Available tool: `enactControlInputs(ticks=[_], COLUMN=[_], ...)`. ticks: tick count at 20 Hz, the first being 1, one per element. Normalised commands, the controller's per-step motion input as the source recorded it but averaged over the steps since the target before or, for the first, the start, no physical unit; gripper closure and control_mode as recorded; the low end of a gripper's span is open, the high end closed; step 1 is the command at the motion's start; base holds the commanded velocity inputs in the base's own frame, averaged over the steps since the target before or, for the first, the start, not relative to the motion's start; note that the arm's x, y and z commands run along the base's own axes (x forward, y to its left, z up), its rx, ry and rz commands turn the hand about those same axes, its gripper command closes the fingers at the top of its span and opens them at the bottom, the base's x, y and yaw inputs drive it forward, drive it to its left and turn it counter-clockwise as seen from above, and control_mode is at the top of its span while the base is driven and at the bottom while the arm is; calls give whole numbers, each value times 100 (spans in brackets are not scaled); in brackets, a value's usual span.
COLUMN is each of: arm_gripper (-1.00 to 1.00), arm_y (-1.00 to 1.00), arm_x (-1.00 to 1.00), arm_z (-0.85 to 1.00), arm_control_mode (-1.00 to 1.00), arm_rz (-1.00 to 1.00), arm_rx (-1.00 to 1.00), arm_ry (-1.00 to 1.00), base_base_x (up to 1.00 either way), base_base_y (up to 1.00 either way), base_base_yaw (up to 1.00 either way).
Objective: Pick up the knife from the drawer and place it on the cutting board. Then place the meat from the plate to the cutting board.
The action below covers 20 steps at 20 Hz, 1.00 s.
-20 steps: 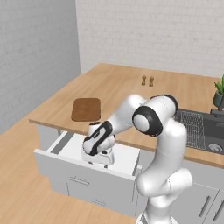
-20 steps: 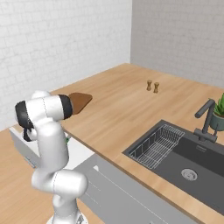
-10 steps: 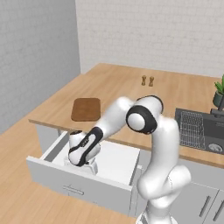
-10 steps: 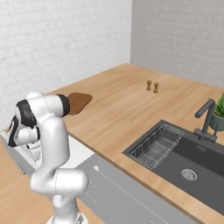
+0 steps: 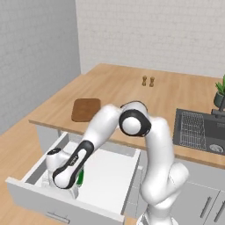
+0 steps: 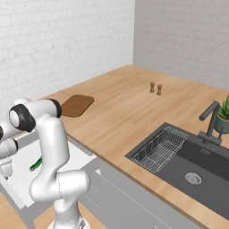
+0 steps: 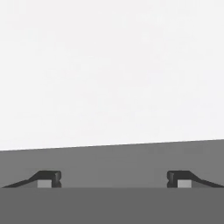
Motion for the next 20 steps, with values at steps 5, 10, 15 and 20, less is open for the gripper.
enactControlInputs(ticks=[5,10,15,20], arm_gripper=[-100,-100,-100,-100], arm_y=[91,51,-23,-46], arm_x=[-86,-54,43,83], arm_z=[21,28,15,0], arm_control_mode=[-100,-100,-100,-100], arm_rz=[0,0,0,0], arm_rx=[0,-3,-4,0], arm_ry=[0,-3,-6,-3], base_base_x=[0,0,0,0], base_base_y=[0,0,0,0], base_base_yaw=[0,0,0,0])
